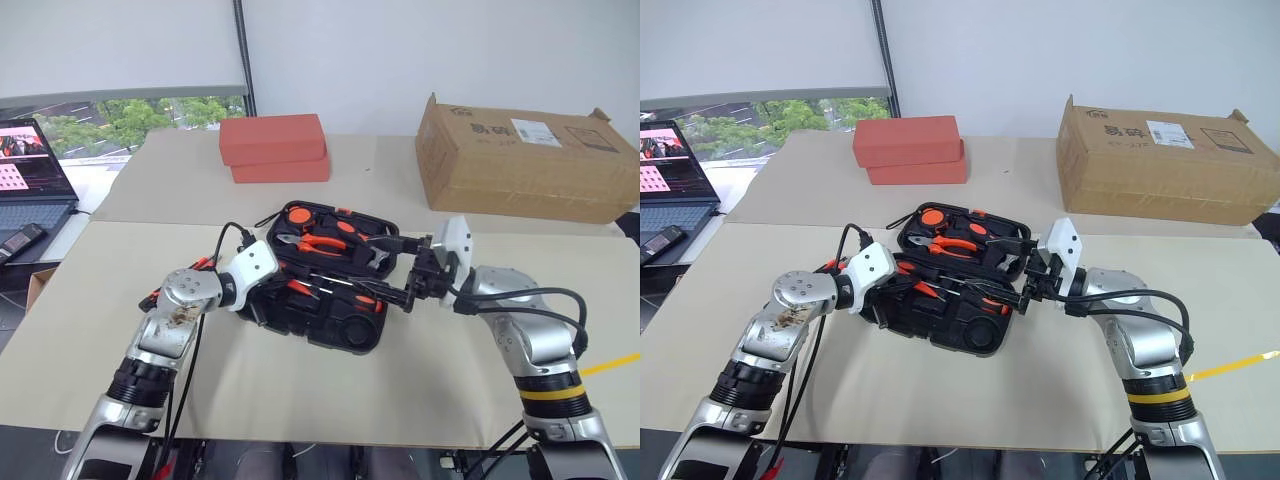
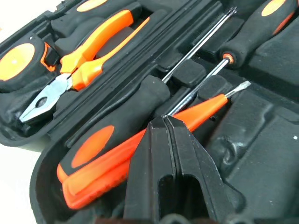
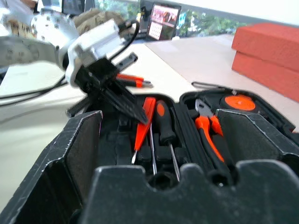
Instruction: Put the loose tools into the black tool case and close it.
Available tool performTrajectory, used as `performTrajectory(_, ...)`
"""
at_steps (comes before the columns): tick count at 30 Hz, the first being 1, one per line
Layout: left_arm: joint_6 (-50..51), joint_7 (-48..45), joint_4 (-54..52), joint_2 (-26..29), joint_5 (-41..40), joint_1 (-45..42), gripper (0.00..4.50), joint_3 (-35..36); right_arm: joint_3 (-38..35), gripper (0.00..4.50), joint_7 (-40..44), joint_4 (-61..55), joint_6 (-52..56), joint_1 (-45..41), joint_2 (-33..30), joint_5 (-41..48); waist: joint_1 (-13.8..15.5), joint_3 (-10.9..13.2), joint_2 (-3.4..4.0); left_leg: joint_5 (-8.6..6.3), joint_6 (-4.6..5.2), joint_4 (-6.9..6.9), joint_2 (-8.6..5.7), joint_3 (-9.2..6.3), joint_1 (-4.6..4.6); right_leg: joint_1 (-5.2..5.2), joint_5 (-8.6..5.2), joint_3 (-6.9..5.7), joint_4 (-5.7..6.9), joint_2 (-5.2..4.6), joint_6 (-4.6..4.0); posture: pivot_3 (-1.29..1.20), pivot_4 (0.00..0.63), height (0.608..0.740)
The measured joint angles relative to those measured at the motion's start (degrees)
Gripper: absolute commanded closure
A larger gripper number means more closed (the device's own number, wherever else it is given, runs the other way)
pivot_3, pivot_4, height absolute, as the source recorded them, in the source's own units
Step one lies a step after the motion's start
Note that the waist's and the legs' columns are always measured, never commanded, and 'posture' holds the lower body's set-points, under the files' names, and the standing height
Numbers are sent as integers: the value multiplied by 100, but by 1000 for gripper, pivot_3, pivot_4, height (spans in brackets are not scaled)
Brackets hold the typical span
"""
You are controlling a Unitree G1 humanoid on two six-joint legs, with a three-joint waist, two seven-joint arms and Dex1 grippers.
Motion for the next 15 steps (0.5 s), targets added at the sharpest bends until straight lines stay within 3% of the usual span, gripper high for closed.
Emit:
performTrajectory(7,459,-39,43,0,-430,-480,4448,30,27,0,19,3,0,7,-41,-26,18,0,0,3,-4,0,-1,-1,-3,-2,0,-2,0,1,0,0,150,711)
performTrajectory(12,537,-717,346,754,-271,-1139,4448,-439,66,0,8,24,0,2,11,-32,5,0,0,6,-10,-2,-2,4,-2,-4,0,3,-2,5,0,0,150,711)
performTrajectory(15,350,-1113,716,930,-112,-1371,4448,-779,151,0,2,27,0,-1,63,-33,13,0,0,6,-10,-1,-2,7,-5,-7,-1,3,-2,5,0,0,150,711)
